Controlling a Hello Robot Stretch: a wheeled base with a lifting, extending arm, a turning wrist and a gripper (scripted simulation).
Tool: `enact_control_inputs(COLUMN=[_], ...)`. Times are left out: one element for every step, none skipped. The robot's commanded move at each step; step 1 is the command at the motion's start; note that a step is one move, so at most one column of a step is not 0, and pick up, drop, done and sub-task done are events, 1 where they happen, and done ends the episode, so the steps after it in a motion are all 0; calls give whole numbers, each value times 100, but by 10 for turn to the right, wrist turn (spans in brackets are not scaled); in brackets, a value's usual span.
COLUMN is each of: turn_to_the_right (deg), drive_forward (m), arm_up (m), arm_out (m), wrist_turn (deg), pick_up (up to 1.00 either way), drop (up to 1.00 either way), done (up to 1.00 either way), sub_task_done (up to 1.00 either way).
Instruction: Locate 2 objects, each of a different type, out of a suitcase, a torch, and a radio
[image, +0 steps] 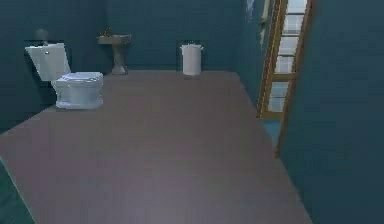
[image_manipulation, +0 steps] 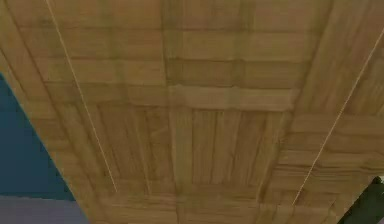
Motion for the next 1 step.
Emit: enact_control_inputs(turn_to_the_right=[-450], drive_forward=[0], arm_up=[0], arm_out=[0], wrist_turn=[0], pick_up=[0], drop=[0], done=[0], sub_task_done=[0])
